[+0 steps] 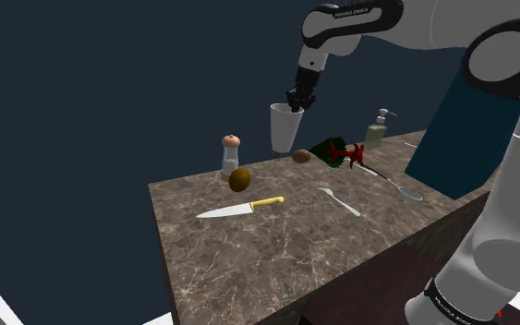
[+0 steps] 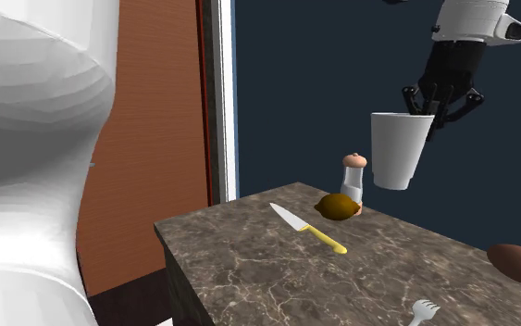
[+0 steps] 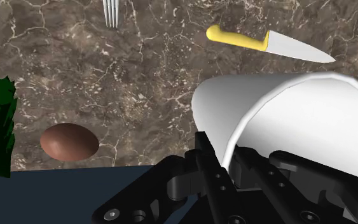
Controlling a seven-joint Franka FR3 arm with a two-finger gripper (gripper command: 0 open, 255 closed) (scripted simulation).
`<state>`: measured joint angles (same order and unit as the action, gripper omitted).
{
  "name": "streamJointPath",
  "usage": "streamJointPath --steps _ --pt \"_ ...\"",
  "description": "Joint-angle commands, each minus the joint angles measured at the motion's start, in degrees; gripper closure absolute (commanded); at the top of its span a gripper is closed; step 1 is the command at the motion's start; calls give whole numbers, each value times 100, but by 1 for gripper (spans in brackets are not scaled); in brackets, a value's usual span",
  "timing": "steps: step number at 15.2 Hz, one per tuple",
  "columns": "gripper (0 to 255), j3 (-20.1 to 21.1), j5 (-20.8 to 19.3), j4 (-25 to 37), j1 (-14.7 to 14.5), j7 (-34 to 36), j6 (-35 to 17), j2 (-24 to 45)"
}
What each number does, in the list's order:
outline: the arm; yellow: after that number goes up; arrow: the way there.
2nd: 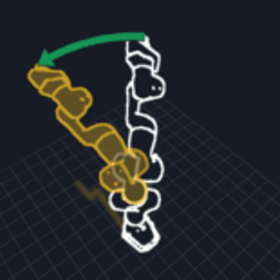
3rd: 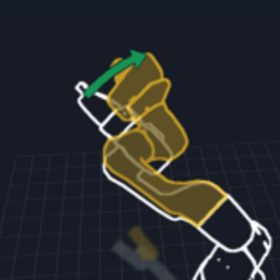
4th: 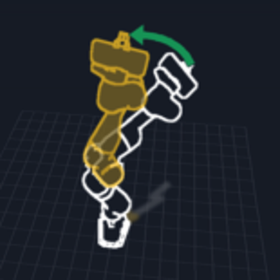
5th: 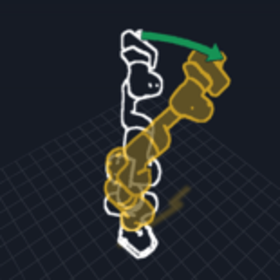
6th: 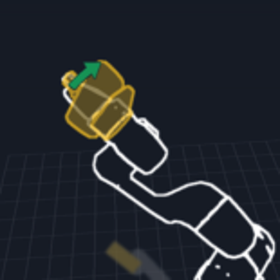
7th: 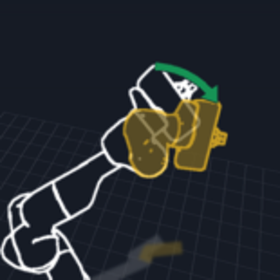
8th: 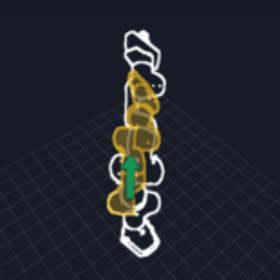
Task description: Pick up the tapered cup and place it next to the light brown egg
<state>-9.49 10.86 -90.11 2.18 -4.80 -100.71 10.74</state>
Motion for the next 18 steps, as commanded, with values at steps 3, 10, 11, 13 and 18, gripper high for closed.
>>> streamJointPath --steps 3,10,11,13,18 --pt "255 -98 172 1129 276 -317 267 926" --pt "255 -111 317 1966 535 -544 305 1772" --pt "255 -111 319 1878 529 -557 226 1765" --pt "255 -109 323 1712 516 -582 70 1757" --pt "255 -103 342 1345 492 -646 -301 1768"
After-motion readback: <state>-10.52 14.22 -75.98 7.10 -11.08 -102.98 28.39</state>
